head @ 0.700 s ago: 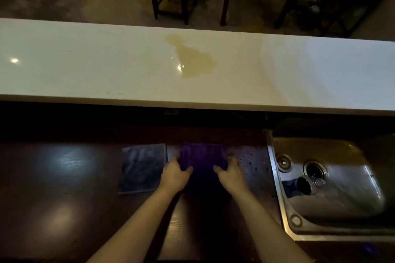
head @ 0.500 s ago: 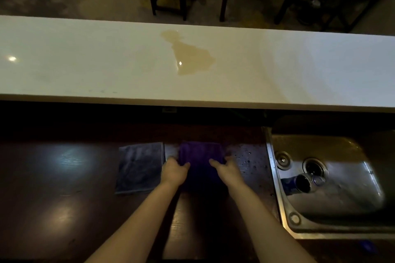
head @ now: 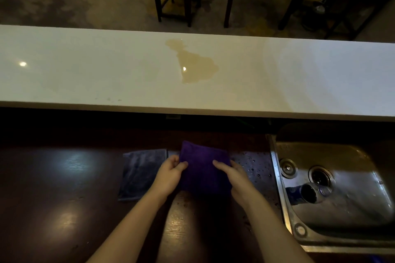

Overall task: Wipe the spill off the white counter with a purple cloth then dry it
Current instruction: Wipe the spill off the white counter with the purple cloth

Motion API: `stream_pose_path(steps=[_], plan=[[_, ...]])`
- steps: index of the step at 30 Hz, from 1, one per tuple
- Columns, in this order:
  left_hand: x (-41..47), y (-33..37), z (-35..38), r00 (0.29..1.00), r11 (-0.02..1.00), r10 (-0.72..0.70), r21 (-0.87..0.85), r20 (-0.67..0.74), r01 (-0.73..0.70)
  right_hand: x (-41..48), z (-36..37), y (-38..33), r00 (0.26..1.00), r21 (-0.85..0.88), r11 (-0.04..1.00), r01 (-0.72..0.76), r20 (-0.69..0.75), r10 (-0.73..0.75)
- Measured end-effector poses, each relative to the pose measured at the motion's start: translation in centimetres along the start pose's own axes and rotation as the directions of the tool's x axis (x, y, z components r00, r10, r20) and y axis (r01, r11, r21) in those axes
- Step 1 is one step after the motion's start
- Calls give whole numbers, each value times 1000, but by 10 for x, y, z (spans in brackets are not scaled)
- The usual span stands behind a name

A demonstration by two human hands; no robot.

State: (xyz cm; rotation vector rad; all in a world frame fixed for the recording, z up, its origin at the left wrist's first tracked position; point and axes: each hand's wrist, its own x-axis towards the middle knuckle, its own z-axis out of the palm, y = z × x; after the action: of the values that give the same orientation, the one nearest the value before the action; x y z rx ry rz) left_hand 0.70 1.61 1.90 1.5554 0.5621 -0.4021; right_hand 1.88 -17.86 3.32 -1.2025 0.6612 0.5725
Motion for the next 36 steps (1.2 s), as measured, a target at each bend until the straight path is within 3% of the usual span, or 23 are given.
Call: stream_pose_path(steps=[6,10,13,17,20,23,26,28,31,33,36], plan=[[-14,27,-18,978,976,178,-146,106,-162,-31,15,-30,984,92,993,-68,171,52],[-29,53,-29,935,924,327,-256,138,-285,-58,27,-52,961,79,993,86,258,-103],[-37,77,-40,890,893,433,-204,141,-402,-82,35,-75,928,91,978,186,311,-205],[-39,114,-52,815,819,574,-28,78,-573,-101,45,-106,892,208,935,288,296,-341],[-30,134,-68,741,737,669,192,-62,-649,-105,50,-130,882,254,894,370,205,-424],[-20,145,-94,640,621,750,509,-166,-595,-107,47,-158,859,209,860,464,131,-495],[-8,146,-120,575,442,806,792,-144,-421,-107,37,-183,814,123,812,571,41,-579],[-1,144,-133,602,379,785,882,-148,-278,-106,31,-198,747,17,747,665,-38,-664],[5,139,-146,677,368,716,916,-169,-160,-101,23,-214,556,-355,557,751,-116,-823],[7,136,-149,685,331,714,933,-149,-142,-89,22,-218,447,-625,380,682,-55,-893],[8,135,-151,671,298,730,945,-131,-139,-57,30,-213,402,-841,105,531,141,-905]])
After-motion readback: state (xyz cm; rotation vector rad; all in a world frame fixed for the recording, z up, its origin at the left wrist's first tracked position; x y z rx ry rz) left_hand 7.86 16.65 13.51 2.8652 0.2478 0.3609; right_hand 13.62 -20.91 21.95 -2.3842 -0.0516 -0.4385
